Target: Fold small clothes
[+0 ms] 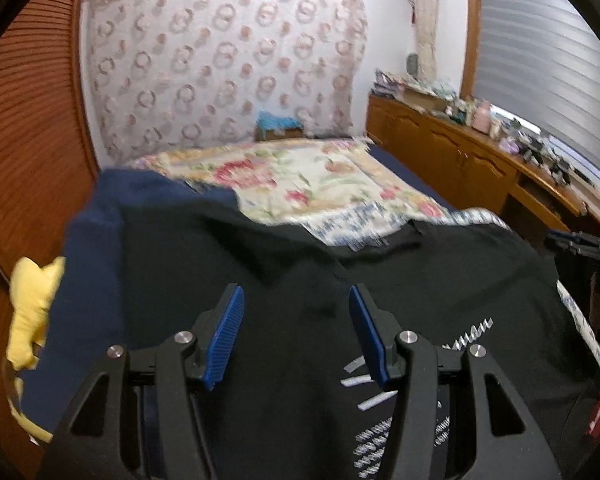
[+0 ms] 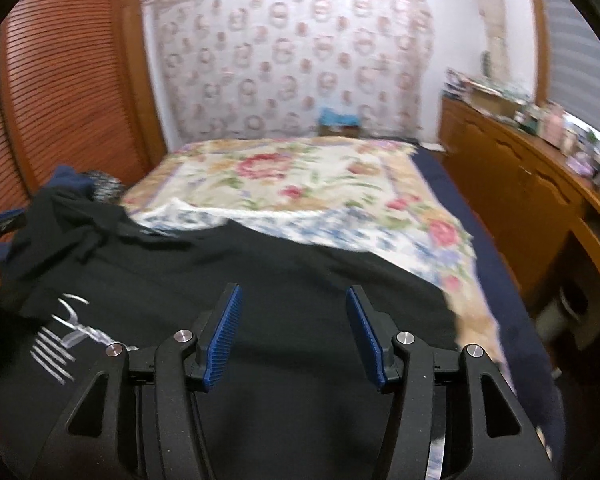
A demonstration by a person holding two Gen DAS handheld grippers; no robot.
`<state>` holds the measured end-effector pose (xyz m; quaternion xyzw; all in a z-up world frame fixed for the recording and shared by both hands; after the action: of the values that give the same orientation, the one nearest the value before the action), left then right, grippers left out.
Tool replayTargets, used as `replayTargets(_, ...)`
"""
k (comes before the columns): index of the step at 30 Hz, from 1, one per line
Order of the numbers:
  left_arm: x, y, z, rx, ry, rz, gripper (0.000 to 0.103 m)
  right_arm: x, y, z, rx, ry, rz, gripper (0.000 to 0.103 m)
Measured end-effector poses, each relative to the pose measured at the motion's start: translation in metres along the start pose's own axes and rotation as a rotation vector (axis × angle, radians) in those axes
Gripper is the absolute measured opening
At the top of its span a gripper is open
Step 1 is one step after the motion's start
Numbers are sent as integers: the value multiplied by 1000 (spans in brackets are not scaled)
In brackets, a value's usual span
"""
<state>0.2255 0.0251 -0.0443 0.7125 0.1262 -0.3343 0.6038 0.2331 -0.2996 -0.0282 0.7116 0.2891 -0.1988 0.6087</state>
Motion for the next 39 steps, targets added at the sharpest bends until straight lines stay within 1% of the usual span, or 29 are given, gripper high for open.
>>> replayTargets(5, 21, -16, 34, 38, -46, -61, 54, -5, -22, 63, 56, -120, -55, 55)
replayTargets(8, 31, -22, 47, 59, -69, -95, 54, -4, -32, 90, 94, -152, -86, 55)
replayTargets(12, 42, -29, 58, 86, -74, -137, 54, 1, -37, 110, 148, -159, -124, 55)
replayTargets(16, 49, -38, 61, 95, -79, -180, 54, 6, -39, 118, 176, -188, -134, 55)
replayTargets(21, 56, -47, 67, 125, -96, -223, 54, 15, -44, 127, 223, -166, -180, 55)
replayTargets(24, 55, -48, 74, 156, -98, -202, 57, 16, -44, 131, 245, -141, -188, 56)
replayTargets(26, 55, -49, 77, 161, -122, -205, 67, 17, -42, 133, 255, -124, -194, 56)
replayTargets(28, 55, -49, 76, 167, -132, -208, 72, 18, -42, 135, 265, -105, -201, 56)
replayTargets(31, 56, -48, 76, 172, -140, -211, 75, 18, -43, 136, 276, -81, -209, 56)
replayTargets(33, 56, -49, 79, 181, -165, -217, 85, 19, -43, 132, 272, -61, -217, 56)
replayTargets(34, 57, -49, 81, 194, -172, -222, 91, 18, -43, 130, 267, -55, -218, 53)
replayTargets(35, 57, -50, 84, 212, -172, -227, 95, 18, -43, 128, 259, -53, -216, 50)
replayTargets(36, 57, -50, 86, 216, -173, -230, 96, 17, -43, 125, 242, -58, -212, 48)
replayTargets(37, 58, -50, 86, 211, -175, -232, 97, 16, -42, 123, 228, -63, -207, 41)
replayTargets(38, 58, -50, 86, 212, -174, -233, 97, 15, -42, 120, 212, -69, -200, 30)
replayTargets(39, 57, -50, 86, 212, -174, -233, 98, 15, -41, 117, 191, -74, -196, 27)
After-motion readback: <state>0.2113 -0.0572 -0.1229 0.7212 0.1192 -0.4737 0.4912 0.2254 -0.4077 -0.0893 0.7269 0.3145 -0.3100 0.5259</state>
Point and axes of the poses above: each gripper's, at about its wrist camera, not at the fingertips, and x roughly the way its jaws point, z to its right, y to its top, the point moved 5 cm from there along x, roughly the way its jaws point, and after that the axes turned 9 degrees about x, right-handed, at the moved point
